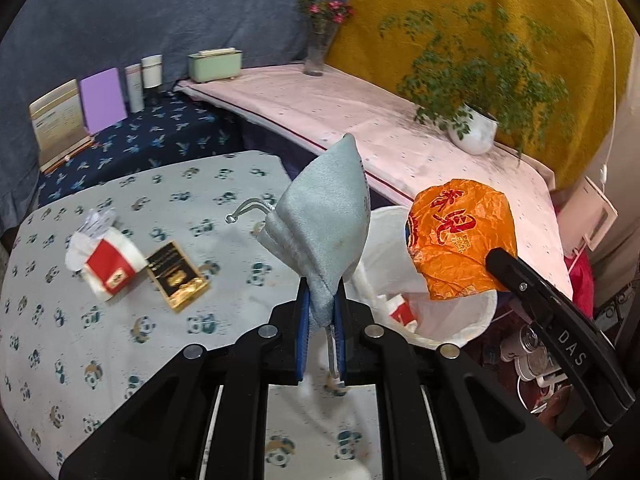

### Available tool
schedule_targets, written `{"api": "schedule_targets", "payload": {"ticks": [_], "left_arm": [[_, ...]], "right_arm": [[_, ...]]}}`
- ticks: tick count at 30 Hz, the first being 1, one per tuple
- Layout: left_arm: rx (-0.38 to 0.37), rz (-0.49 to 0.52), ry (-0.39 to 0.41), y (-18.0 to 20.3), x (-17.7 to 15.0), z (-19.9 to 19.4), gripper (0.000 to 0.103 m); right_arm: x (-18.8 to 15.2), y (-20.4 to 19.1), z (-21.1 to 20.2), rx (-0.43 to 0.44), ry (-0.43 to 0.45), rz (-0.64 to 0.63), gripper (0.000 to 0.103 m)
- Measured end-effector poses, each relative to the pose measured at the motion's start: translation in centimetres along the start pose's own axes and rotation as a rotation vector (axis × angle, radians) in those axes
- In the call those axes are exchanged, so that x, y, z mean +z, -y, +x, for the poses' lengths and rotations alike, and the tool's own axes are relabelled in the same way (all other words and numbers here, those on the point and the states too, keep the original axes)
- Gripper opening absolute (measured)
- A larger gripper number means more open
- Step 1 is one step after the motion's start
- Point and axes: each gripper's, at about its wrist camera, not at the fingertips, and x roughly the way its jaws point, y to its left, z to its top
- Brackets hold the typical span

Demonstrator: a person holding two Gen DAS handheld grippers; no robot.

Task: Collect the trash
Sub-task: 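Carry the orange bag and grey cloth over the bin and open both tools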

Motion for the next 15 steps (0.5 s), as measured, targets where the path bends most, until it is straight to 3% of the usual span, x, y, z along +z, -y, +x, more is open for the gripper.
{"api": "schedule_targets", "payload": {"ticks": [15], "left_arm": [[-0.109, 0.119, -0.092, 8.1, 0.4, 6.0, 0.011]], "right_arm": [[0.4, 8.1, -0.9, -0.103, 0.017, 0.102, 0.012]]}}
